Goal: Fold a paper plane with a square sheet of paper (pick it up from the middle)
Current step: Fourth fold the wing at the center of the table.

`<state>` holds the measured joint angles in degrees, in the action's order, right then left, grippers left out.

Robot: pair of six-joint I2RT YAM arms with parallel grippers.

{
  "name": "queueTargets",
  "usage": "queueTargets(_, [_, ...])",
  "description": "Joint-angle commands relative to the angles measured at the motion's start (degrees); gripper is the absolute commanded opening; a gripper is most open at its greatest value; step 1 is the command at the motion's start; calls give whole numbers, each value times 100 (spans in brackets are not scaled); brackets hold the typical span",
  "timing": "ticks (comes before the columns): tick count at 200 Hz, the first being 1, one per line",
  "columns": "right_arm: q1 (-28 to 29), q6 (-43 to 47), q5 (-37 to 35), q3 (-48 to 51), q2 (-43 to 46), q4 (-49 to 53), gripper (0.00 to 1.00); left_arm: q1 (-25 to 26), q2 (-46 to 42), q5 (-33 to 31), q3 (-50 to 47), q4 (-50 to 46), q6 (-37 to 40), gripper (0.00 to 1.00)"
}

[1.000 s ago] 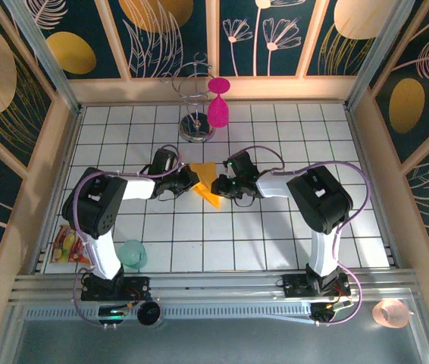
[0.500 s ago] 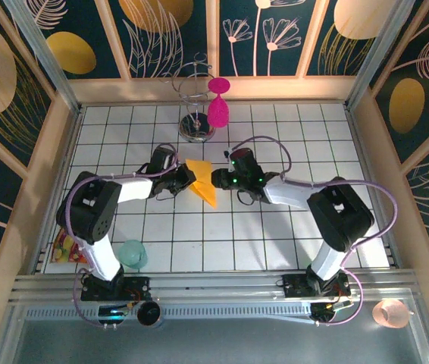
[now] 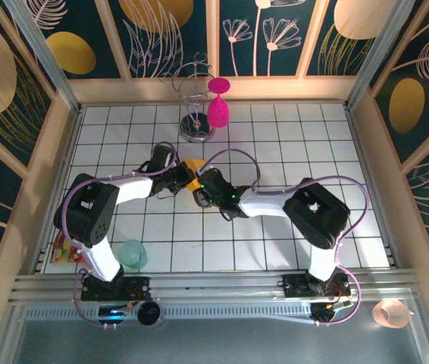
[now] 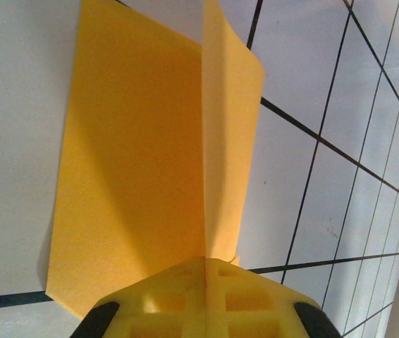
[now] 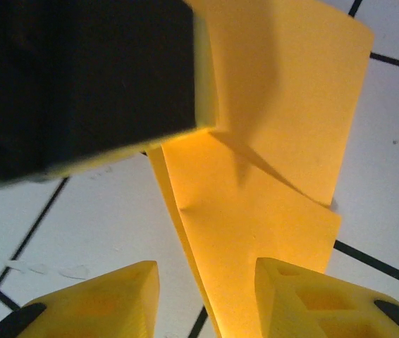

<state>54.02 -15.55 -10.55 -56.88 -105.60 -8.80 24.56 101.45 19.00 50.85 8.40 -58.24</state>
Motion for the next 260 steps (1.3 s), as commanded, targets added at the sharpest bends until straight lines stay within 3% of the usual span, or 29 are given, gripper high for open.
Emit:
queueTargets(1, [44,80,-361,-188,-125,171,41,27,-106,-28,162,-198,-105,0])
queueTargets(52, [75,72,-412,-284,-323,294,43,49,-88,-20,197,-234,-129,0])
queueTargets(167, [74,256,-582,-345,-375,471,20,50,-103,-18,206,-311,-120,4])
queueTargets(220, [4,361,-361,-99,-92,505,7,-32,-258,-525,452,-905,307,34])
queueTargets(260, [-338,338,856,391,323,158,2,-205,-727,-952,606,-1113,604,49])
